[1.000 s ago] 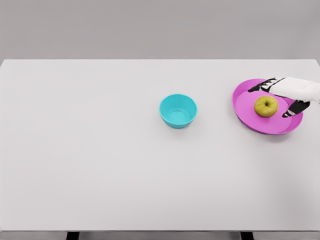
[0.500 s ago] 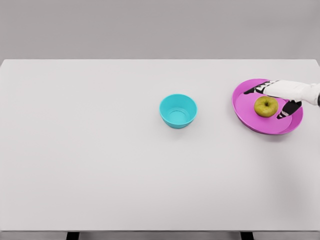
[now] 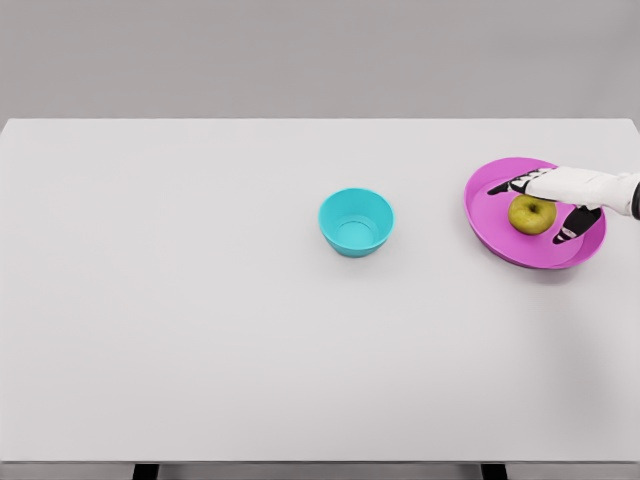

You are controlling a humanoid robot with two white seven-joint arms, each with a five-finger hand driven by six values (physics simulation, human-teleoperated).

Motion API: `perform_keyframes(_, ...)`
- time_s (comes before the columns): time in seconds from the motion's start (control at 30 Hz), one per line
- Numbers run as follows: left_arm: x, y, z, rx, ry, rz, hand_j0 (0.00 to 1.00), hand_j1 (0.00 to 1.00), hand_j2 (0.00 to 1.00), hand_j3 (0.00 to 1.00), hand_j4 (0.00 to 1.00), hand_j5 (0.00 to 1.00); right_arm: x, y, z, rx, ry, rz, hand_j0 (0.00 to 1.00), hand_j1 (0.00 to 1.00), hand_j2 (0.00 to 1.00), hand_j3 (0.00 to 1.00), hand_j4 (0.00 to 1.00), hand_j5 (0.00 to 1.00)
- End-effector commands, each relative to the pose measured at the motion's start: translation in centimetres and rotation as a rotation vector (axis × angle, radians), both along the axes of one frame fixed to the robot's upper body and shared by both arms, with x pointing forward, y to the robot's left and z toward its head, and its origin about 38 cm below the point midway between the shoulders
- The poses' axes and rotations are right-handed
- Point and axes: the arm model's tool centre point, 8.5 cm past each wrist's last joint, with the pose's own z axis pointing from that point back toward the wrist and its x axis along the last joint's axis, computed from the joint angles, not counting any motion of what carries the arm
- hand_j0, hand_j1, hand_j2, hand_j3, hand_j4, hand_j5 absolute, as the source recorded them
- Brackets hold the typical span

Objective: Put the apple from the pink plate into the blue bowl with your right arm

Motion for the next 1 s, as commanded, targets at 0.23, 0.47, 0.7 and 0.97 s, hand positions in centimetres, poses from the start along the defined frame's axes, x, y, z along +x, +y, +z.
perform_keyframes(0.23, 0.0, 0.0, 0.0, 0.0, 0.0, 0.0, 1.0, 1.0, 1.0, 1.0, 1.0, 1.0, -0.2, 0.0, -0.5, -0.004, 0.013, 0.0, 0.66, 0.66, 0.66, 0.66, 0.66, 0.66)
perform_keyframes(0.47, 0.0, 0.0, 0.0, 0.0, 0.0, -0.001, 1.0, 1.0, 1.0, 1.0, 1.0, 1.0, -0.2, 0.1, -0.4, -0.005, 0.013, 0.004, 0.51, 0.51, 0.51, 0.51, 0.51, 0.51)
perform_keyframes(0.7, 0.0, 0.0, 0.0, 0.0, 0.0, -0.001, 1.0, 1.0, 1.0, 1.0, 1.0, 1.0, -0.1, 0.1, 0.1, -0.004, 0.0, 0.006, 0.45, 0.45, 0.45, 0.45, 0.45, 0.45)
perform_keyframes(0.97, 0.1, 0.0, 0.0, 0.0, -0.002, 0.0, 1.0, 1.0, 1.0, 1.0, 1.0, 1.0, 0.6, 0.3, 1.8, -0.002, -0.036, 0.012, 0.41, 0.41, 0.41, 0.41, 0.41, 0.41)
